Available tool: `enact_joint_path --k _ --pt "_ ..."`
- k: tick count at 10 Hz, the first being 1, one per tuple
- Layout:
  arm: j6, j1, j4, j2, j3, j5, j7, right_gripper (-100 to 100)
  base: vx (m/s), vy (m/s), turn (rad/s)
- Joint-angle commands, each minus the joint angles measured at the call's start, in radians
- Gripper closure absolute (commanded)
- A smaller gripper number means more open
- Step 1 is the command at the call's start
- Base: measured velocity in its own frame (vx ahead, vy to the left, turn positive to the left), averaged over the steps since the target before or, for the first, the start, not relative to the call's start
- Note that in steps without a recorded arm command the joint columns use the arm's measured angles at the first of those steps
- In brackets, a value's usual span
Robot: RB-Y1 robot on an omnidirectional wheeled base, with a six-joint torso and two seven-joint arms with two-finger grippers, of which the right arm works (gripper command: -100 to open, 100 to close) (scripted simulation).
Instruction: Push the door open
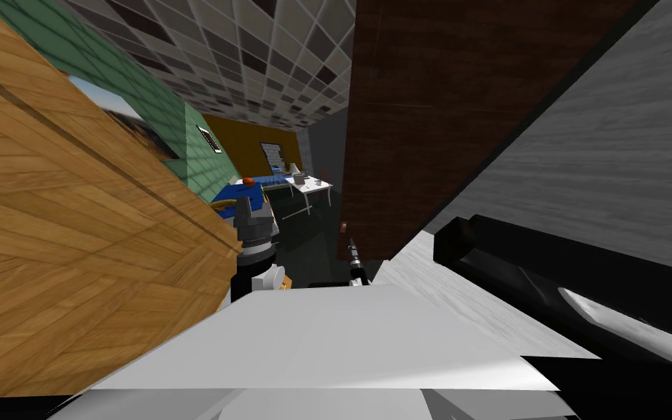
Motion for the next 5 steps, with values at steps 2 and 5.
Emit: enact_joint_path --k 2,5 --pt "-0.002 -0.009 0.011 -0.035 -0.009 0.000 -0.003 -100 0.178 -0.027 0.025" --pt "-0.004 -0.019 0.022 -0.045 -0.018 0.000 -0.006 -100 0.225 0.028 0.022"
